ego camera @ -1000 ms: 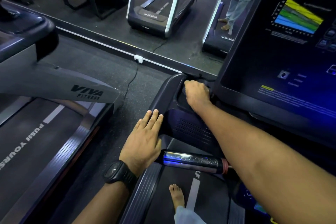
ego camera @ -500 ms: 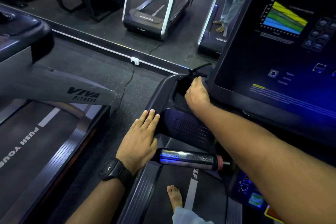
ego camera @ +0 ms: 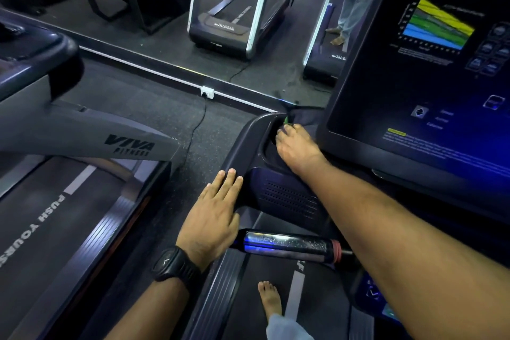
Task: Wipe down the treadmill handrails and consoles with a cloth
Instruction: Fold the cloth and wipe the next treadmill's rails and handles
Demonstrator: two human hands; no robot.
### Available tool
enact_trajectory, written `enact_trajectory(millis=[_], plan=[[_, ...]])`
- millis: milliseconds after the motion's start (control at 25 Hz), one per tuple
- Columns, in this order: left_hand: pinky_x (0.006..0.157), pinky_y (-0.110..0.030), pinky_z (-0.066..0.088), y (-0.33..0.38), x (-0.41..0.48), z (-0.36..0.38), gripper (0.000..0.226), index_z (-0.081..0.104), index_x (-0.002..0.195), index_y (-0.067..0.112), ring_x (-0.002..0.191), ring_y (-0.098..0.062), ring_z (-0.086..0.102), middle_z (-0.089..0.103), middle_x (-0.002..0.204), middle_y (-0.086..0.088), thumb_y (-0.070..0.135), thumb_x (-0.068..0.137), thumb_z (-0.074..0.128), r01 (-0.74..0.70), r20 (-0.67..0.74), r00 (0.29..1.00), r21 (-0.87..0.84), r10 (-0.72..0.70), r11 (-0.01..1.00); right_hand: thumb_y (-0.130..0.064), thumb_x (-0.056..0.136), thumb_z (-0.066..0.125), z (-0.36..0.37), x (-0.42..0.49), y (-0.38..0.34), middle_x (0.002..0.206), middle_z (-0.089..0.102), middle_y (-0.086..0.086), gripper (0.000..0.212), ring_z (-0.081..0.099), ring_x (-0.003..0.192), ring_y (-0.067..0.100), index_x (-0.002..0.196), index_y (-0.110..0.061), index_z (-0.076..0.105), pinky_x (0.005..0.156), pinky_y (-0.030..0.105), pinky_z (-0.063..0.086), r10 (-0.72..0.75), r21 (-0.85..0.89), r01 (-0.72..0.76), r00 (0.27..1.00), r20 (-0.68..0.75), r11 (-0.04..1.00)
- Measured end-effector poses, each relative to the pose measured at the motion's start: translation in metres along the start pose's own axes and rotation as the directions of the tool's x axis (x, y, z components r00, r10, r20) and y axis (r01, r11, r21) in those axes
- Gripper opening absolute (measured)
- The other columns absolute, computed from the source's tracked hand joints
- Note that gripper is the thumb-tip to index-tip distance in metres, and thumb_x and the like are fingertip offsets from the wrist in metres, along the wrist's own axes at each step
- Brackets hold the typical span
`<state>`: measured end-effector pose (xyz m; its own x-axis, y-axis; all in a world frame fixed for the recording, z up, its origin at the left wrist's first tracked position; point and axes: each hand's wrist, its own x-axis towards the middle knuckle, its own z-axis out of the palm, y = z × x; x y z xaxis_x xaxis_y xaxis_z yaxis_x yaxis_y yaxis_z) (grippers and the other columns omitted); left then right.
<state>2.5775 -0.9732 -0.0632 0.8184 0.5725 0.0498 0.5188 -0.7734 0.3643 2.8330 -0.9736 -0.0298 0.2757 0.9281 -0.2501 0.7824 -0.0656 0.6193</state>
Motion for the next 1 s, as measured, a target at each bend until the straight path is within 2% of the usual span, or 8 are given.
enact_trajectory(millis=[120,320,480,600,720,880,920,1000], plan=[[0.123,-0.041,0.016,0.0,0.0,0.0,0.08,0.024,0.156,0.015,0.153,-0.018,0.004,0.013,0.164,-0.002,0.032,0.078,0.018,0.012,-0.008,1.0,-0.009,-0.013,1.0,-0.022,0.104,0.043,-0.004,0.016,0.013,0.15,0.047,-0.001,0.04,0.029,0.146,0.024,0.142,-0.02,0.052,0.119,0.041,0.023,-0.109,0.035,0.107,0.992,0.068,0.994],[0.123,-0.033,0.008,0.001,-0.002,0.001,0.081,0.022,0.157,0.017,0.153,-0.017,0.002,0.011,0.165,0.0,0.032,0.078,0.017,0.005,-0.01,1.0,-0.011,-0.005,1.0,-0.025,0.11,0.028,-0.012,0.033,0.006,0.165,0.018,-0.001,0.051,0.006,0.154,0.016,0.158,-0.012,0.018,0.118,0.032,-0.02,-0.006,0.14,-0.053,0.921,0.39,0.989],[0.123,-0.035,0.01,0.0,-0.001,0.001,0.08,0.024,0.156,0.016,0.153,-0.017,0.004,0.013,0.165,-0.001,0.032,0.078,0.019,0.001,-0.022,1.0,-0.002,-0.001,1.0,-0.031,0.098,0.053,-0.049,0.017,-0.004,0.152,0.045,0.001,0.049,0.033,0.145,0.032,0.147,-0.027,0.049,0.112,0.068,0.022,0.126,0.157,-0.24,0.843,0.524,0.958],[0.125,-0.036,0.009,0.001,0.0,0.001,0.083,0.021,0.157,0.016,0.153,-0.016,0.001,0.009,0.165,-0.001,0.034,0.076,0.016,0.009,-0.007,1.0,-0.002,-0.009,1.0,-0.02,0.099,0.047,-0.061,0.006,-0.014,0.14,0.057,0.005,0.038,0.049,0.133,0.034,0.134,-0.019,0.061,0.105,0.062,0.035,0.179,0.29,-0.33,0.878,0.443,0.898],[0.124,-0.04,0.015,0.001,0.001,0.001,0.083,0.023,0.157,0.016,0.153,-0.017,0.003,0.012,0.165,-0.002,0.033,0.076,0.017,0.018,-0.011,1.0,-0.013,-0.018,1.0,-0.013,0.094,0.05,-0.069,-0.004,-0.018,0.129,0.064,0.009,0.031,0.057,0.122,0.034,0.119,-0.013,0.068,0.099,0.051,0.044,0.3,0.509,-0.452,0.885,0.355,0.733],[0.123,-0.041,0.015,-0.001,0.002,0.001,0.083,0.023,0.156,0.013,0.153,-0.02,0.003,0.013,0.165,-0.005,0.034,0.076,0.017,0.003,-0.004,1.0,-0.005,-0.003,1.0,-0.013,0.091,0.06,-0.064,-0.024,-0.022,0.134,0.057,0.014,0.043,0.056,0.124,0.037,0.133,-0.007,0.052,0.093,0.046,0.05,0.404,0.758,-0.455,0.873,0.275,0.467],[0.123,-0.041,0.015,-0.001,0.003,0.002,0.083,0.023,0.156,0.013,0.153,-0.021,0.003,0.014,0.165,-0.007,0.034,0.076,0.017,-0.003,-0.001,1.0,0.004,0.003,1.0,-0.013,0.092,0.059,-0.06,-0.032,-0.025,0.136,0.055,0.013,0.047,0.056,0.122,0.036,0.137,-0.007,0.047,0.091,0.046,0.049,0.42,0.78,-0.4,0.886,0.195,0.481],[0.124,-0.04,0.014,-0.001,0.003,0.002,0.084,0.024,0.156,0.012,0.153,-0.022,0.004,0.015,0.164,-0.008,0.034,0.076,0.017,-0.007,0.001,1.0,0.015,0.007,1.0,-0.016,0.093,0.053,-0.052,-0.049,-0.03,0.142,0.052,0.005,0.054,0.06,0.117,0.031,0.145,-0.013,0.039,0.09,0.047,0.046,0.384,0.693,-0.264,0.923,-0.021,0.671]])
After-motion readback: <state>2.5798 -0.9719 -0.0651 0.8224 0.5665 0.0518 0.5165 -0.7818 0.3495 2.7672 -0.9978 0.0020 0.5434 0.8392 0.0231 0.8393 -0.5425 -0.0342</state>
